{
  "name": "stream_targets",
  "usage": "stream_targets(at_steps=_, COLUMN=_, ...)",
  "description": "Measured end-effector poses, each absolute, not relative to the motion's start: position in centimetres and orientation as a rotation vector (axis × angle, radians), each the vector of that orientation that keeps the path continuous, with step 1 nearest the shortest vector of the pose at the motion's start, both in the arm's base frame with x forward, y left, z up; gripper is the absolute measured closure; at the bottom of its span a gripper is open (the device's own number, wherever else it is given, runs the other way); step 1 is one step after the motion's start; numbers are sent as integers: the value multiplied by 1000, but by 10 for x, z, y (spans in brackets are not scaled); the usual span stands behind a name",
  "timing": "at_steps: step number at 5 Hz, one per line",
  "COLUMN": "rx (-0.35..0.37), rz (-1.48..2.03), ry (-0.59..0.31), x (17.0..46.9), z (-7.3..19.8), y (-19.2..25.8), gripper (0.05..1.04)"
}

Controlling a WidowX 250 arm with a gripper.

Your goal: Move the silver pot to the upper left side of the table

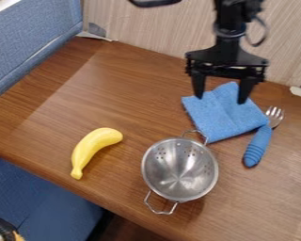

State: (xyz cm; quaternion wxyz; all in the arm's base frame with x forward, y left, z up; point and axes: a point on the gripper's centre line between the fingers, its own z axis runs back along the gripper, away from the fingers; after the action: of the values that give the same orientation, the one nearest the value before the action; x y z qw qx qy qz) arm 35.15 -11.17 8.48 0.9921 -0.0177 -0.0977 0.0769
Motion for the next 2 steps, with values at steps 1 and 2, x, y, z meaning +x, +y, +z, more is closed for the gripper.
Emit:
stream_targets(at_steps=1, rx=-8, rz=119, ry=-175, x=329, z=86, y=-133, gripper=84)
stream_targets(at_steps=2, rx=36, rz=87, ry=-157, x=303, z=82, y=-146, gripper=84)
